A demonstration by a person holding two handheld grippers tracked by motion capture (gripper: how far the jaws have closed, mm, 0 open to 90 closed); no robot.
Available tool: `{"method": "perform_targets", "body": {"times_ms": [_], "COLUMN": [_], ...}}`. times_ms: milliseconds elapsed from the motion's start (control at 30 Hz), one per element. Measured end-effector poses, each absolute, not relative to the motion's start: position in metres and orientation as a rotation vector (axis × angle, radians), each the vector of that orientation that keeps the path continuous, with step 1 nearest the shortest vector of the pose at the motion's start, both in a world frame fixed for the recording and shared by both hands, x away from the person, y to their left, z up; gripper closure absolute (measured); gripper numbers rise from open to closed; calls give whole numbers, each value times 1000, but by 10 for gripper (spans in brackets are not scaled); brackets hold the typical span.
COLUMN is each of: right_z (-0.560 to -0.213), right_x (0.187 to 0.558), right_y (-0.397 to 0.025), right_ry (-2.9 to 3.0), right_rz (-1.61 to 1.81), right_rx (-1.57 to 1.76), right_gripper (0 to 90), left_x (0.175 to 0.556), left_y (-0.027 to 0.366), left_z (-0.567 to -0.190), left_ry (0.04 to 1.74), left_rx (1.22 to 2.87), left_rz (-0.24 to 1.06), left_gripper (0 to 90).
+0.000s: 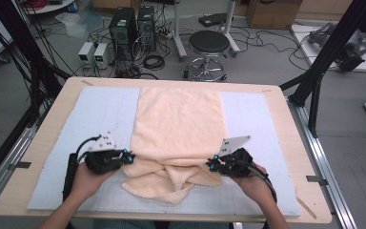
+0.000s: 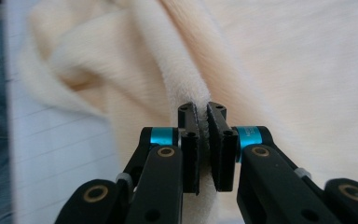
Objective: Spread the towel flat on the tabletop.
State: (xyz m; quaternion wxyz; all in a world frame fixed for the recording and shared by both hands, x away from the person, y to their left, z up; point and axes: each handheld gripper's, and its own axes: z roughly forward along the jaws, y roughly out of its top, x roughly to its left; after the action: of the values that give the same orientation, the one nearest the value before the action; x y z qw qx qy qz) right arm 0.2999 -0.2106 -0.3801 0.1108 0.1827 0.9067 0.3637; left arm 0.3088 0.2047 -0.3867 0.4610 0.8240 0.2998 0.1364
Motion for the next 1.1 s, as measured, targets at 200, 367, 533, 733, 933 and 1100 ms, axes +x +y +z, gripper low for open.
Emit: {"method": "perform_targets", "body": {"times_ms": [200,367,533,733,933,1100], "right_z": [-372,-398,-394,-367,-367,-389], "right_x": [351,383,386,357,320,301], "right_y": [-217,-214,-224,-237,-231,-224], "right_ry": [2585,2616,2570,2496,2545,2607], "right_rz": [1002,953,1038,1136,1168,1169], "right_rx": [674,790,801,744,609,551], "right_gripper": [851,824,708,639,597,573], "left_x": [363,393,388,361,326,306], "left_y": [186,177,193,206,198,177], "left_z": [-389,-413,-404,-380,-372,-393], "left_ry": [844,937,933,839,684,565], "left_rx": [2056,2079,2026,2005,2001,2075], "left_rz": [440,432,379,358,307,279], "left_gripper": [841,713,585,512,482,470]}}
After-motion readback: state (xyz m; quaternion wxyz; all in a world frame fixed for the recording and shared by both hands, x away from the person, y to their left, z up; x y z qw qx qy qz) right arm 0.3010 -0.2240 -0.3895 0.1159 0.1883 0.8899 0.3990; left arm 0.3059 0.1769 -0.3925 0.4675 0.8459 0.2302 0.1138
